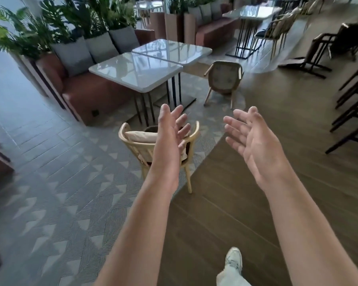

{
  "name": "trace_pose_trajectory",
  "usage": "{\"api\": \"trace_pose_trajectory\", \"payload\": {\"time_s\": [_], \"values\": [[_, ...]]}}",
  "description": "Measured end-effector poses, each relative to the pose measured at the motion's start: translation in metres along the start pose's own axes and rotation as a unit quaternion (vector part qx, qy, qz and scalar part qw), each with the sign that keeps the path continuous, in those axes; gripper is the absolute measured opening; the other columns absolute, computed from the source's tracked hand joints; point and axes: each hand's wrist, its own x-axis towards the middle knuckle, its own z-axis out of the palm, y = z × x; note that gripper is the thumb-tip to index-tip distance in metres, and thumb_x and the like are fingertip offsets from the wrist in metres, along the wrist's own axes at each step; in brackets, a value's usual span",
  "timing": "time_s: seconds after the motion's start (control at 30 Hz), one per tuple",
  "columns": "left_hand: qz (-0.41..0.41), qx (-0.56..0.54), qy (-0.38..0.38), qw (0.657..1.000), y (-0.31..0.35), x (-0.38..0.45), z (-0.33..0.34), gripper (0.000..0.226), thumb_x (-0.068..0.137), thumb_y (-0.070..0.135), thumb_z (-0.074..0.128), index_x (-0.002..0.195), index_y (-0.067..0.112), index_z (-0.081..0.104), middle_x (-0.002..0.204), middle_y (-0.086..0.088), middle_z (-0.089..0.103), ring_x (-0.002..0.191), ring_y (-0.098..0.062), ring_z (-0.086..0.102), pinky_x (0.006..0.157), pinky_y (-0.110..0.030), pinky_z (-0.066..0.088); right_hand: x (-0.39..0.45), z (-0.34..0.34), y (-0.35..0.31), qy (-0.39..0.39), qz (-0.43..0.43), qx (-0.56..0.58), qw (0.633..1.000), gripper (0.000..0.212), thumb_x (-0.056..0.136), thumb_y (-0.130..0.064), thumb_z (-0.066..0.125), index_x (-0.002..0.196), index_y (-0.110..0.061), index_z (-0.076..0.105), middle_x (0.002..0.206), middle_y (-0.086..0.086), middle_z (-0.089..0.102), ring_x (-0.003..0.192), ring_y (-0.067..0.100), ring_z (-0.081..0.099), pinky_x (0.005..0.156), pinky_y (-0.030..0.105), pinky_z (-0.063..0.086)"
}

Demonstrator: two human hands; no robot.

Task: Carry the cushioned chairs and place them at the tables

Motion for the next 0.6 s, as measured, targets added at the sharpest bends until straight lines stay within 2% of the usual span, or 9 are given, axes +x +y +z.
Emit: {"api": "trace_pose_trajectory", "payload": {"time_s": [0.2, 0.33, 0.47, 0.6], "values": [[0.004, 0.012, 0.004, 1.000, -0.001, 0.074, 0.052, 0.055, 0.101, 0.066, 0.019, 0.139, 0.042, 0.051, 0.142, 0.014, 0.056, 0.124, -0.002, 0.056, 0.119, -0.045, 0.031, 0.086, -0.042, -0.010, -0.014, -0.013, 0.007, 1.000, 0.074, 0.083, -0.067, 0.039, 0.141, -0.022, 0.051, 0.135, -0.004, 0.063, 0.125, 0.009, 0.057, 0.112, 0.040, 0.042], [0.020, 0.005, 0.026, 0.999, -0.002, 0.124, 0.097, 0.054, 0.103, 0.064, 0.020, 0.140, 0.040, 0.051, 0.140, 0.013, 0.057, 0.124, -0.004, 0.057, 0.119, -0.045, 0.031, 0.148, -0.069, -0.030, -0.042, -0.012, 0.007, 0.999, 0.060, 0.079, -0.068, 0.042, 0.124, -0.032, 0.057, 0.132, -0.005, 0.065, 0.123, 0.007, 0.058, 0.112, 0.040, 0.042], [0.021, -0.007, 0.047, 0.999, -0.009, 0.160, 0.140, 0.050, 0.104, 0.061, 0.023, 0.134, 0.039, 0.056, 0.136, 0.012, 0.061, 0.121, -0.004, 0.060, 0.117, -0.042, 0.035, 0.195, -0.102, -0.043, -0.054, -0.024, -0.002, 0.998, 0.052, 0.081, -0.066, 0.042, 0.117, -0.033, 0.060, 0.130, -0.006, 0.066, 0.124, 0.009, 0.059, 0.112, 0.042, 0.043], [0.023, 0.007, 0.049, 0.999, -0.012, 0.190, 0.172, 0.045, 0.105, 0.059, 0.023, 0.125, 0.040, 0.059, 0.131, 0.013, 0.064, 0.118, -0.003, 0.061, 0.115, -0.041, 0.038, 0.231, -0.130, -0.048, -0.035, -0.015, 0.011, 0.999, 0.054, 0.081, -0.066, 0.044, 0.118, -0.030, 0.062, 0.127, -0.005, 0.069, 0.120, 0.008, 0.062, 0.108, 0.040, 0.046]]}}
